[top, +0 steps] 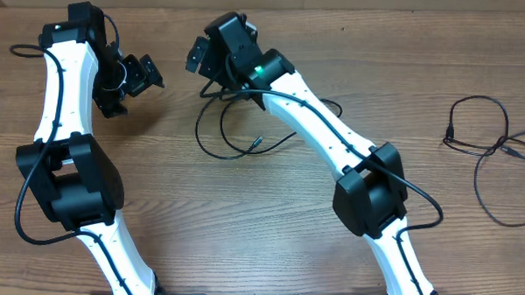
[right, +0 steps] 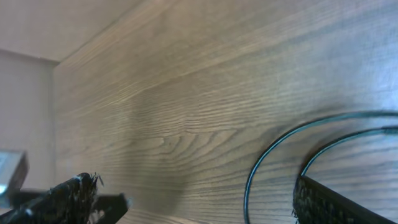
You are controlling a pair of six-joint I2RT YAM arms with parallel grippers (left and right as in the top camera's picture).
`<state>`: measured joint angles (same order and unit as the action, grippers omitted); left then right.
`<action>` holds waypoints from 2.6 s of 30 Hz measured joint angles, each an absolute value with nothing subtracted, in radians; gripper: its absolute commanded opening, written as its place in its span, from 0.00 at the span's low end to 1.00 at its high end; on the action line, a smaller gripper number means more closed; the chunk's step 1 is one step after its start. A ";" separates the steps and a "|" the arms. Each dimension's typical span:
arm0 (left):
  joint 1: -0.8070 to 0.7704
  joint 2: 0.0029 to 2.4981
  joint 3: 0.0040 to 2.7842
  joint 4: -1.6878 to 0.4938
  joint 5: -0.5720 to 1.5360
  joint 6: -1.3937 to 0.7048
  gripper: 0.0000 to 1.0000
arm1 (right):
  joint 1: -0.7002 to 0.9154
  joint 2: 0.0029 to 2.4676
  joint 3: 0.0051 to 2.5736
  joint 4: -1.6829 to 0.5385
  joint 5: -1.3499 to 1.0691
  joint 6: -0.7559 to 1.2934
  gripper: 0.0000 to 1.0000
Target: Untangle cables
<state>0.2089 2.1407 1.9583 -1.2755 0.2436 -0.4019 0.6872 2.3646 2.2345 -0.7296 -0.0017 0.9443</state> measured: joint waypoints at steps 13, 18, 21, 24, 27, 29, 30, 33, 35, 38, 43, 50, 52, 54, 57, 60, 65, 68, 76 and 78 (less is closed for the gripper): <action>0.209 2.141 1.958 -1.275 0.244 -0.402 1.00 | 0.727 2.559 2.234 -0.469 0.001 1.021 0.92; 0.209 2.141 1.958 -1.275 0.244 -0.402 1.00 | 0.760 2.603 2.234 -0.442 0.001 1.019 0.86; 0.209 2.141 1.958 -1.275 0.244 -0.402 0.99 | 0.775 2.612 2.234 -0.500 0.004 1.020 0.83; 0.209 2.141 1.958 -1.275 0.244 -0.402 1.00 | 0.779 2.609 2.242 -0.574 0.007 1.018 0.82; 0.209 2.141 1.958 -1.275 0.244 -0.402 0.99 | 0.778 2.597 2.259 -0.702 0.007 1.015 0.82; 0.209 2.141 1.958 -1.275 0.244 -0.402 1.00 | 0.778 2.582 2.266 -0.811 0.008 1.013 0.83; 0.209 2.141 1.958 -1.275 0.244 -0.402 1.00 | 0.778 2.576 2.270 -0.865 0.007 1.013 0.83; 0.209 2.141 1.958 -1.275 0.243 -0.402 1.00 | 0.776 2.563 2.278 -1.034 -0.004 1.010 0.82; 0.209 2.141 1.958 -1.275 0.244 -0.402 1.00 | 0.775 2.559 2.280 -1.111 -0.019 0.989 0.80; 0.209 2.141 1.958 -1.275 0.244 -0.402 0.99 | 0.773 2.557 2.280 -1.182 -0.042 0.936 0.80; 0.209 2.141 1.958 -1.275 0.244 -0.402 1.00 | 0.772 2.557 2.279 -1.304 -0.059 0.840 0.80; 0.209 2.141 1.958 -1.275 0.244 -0.402 1.00 | 0.753 2.558 2.271 -1.430 -0.081 0.756 0.80; 0.209 2.141 1.958 -1.275 0.244 -0.402 1.00 | 0.741 2.561 2.272 -1.466 -0.102 0.709 0.79; 0.209 2.141 1.958 -1.275 0.243 -0.402 1.00 | 0.732 2.569 2.282 -1.515 -0.122 0.664 0.79; 0.209 2.141 1.958 -1.275 0.244 -0.402 1.00 | 0.720 2.594 2.327 -1.593 -0.121 0.597 0.83; 0.209 2.141 1.958 -1.275 0.244 -0.402 1.00 | 0.720 2.608 2.362 -1.640 -0.084 0.556 0.91; 0.209 2.141 1.958 -1.275 0.244 -0.402 0.99 | 0.720 2.608 2.377 -1.685 -0.001 0.481 1.00; 0.209 2.141 1.958 -1.275 0.244 -0.402 0.99 | 0.720 2.609 2.377 -1.695 0.052 0.457 1.00; 0.209 2.141 1.958 -1.275 0.244 -0.402 1.00 | 0.720 2.610 2.385 -1.670 0.185 0.419 1.00; 0.209 2.141 1.958 -1.275 0.244 -0.402 1.00 | 0.720 2.609 2.389 -1.652 0.229 0.414 1.00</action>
<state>0.2089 2.1407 1.9583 -1.2755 0.2436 -0.4023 0.7200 2.6095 2.3894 -1.6520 0.2287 0.4141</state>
